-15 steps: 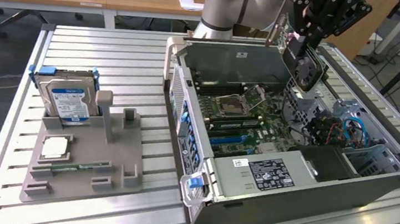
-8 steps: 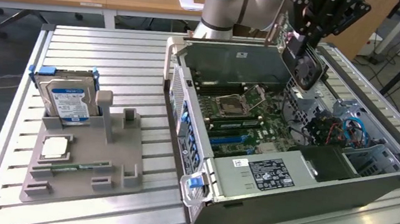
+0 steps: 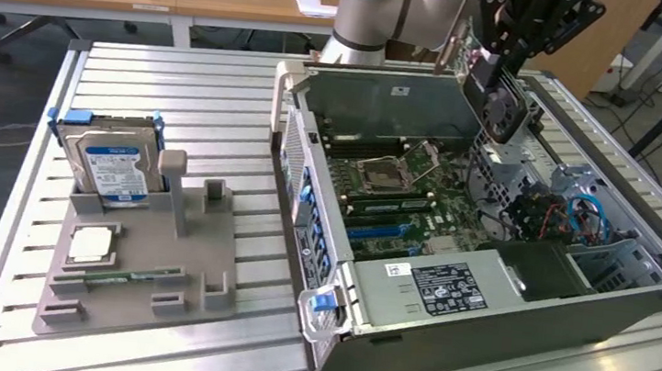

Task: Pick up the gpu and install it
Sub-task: 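Pick up the gpu and move the gpu toward the slot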

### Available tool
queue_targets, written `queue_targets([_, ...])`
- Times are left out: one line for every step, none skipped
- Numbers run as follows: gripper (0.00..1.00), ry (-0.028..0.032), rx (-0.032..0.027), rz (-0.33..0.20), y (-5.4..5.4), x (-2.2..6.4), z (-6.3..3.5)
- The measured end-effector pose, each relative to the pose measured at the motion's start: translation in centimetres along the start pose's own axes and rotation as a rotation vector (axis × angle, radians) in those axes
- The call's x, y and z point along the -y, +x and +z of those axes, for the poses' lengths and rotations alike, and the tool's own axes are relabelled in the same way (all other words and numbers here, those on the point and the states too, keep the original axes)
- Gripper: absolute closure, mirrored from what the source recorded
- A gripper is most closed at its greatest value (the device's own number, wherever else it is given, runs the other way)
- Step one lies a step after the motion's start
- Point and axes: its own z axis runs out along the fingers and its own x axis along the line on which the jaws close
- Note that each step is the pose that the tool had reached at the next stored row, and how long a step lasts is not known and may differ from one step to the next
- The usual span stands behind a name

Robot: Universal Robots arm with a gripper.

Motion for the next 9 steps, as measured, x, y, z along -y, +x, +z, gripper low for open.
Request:
queue_targets([0.74, 0.0000, 0.0000, 0.000, 0.0, -0.01, 0.18])
queue_targets([0.74, -0.0002, 0.0000, 0.000, 0.0, -0.02, 0.36])
queue_targets([0.74, -0.0002, 0.0000, 0.000, 0.0, -0.02, 0.54])
queue_targets([0.74, 0.0001, 0.0000, 0.000, 0.0, -0.02, 0.72])
queue_targets([0.74, 0.0001, 0.0000, 0.000, 0.0, -0.01, 0.90])
queue_targets([0.74, 0.0002, 0.0000, 0.000, 0.0, 0.00, 1.07])
queue_targets([0.74, 0.0001, 0.0000, 0.000, 0.0, 0.00, 1.22])
queue_targets([0.74, 0.0000, 0.0000, 0.000, 0.0, 0.01, 1.29])
queue_targets([0.74, 0.0002, 0.0000, 0.000, 0.0, 0.01, 1.28])
